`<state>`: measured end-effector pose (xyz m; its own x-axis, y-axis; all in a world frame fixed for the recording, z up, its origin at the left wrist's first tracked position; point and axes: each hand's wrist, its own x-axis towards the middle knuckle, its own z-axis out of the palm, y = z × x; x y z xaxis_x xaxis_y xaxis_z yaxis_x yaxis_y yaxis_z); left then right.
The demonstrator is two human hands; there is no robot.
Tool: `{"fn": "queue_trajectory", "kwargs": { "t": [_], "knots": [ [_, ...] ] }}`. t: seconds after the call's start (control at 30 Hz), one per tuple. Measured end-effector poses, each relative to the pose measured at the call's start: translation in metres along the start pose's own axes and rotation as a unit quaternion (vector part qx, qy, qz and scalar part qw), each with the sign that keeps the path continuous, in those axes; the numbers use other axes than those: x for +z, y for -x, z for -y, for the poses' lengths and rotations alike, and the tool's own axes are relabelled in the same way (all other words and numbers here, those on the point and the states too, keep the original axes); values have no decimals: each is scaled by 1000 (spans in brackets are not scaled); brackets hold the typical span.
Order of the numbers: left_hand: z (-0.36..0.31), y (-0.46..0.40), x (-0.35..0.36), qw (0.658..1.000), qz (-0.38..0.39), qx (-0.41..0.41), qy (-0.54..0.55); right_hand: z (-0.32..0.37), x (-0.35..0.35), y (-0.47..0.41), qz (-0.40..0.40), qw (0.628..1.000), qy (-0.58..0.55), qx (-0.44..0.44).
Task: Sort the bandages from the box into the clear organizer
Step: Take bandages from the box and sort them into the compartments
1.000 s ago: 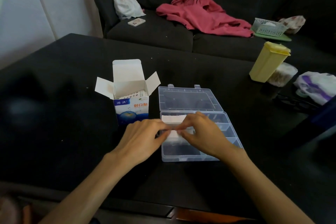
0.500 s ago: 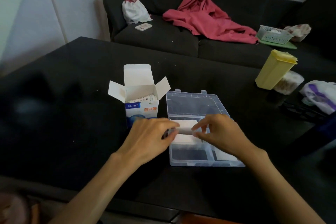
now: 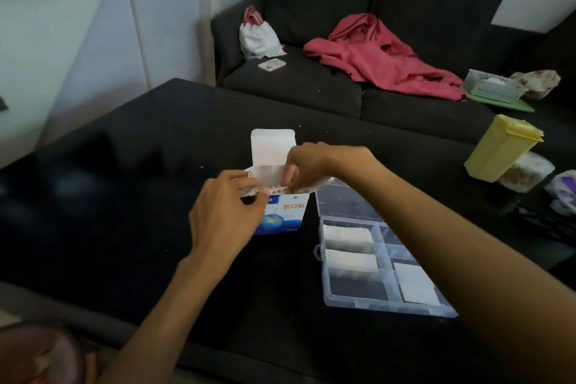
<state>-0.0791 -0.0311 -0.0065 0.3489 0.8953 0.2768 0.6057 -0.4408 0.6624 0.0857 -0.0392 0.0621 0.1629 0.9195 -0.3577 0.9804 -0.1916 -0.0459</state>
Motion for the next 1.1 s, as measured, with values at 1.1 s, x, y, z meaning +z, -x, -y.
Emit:
{"fn": "queue_trajectory", "kwargs": {
  "t": [1.1],
  "knots": [
    [-45,26,17,955,153,-48,250,-40,99,132,-286,746,-598,73]
  ]
}}
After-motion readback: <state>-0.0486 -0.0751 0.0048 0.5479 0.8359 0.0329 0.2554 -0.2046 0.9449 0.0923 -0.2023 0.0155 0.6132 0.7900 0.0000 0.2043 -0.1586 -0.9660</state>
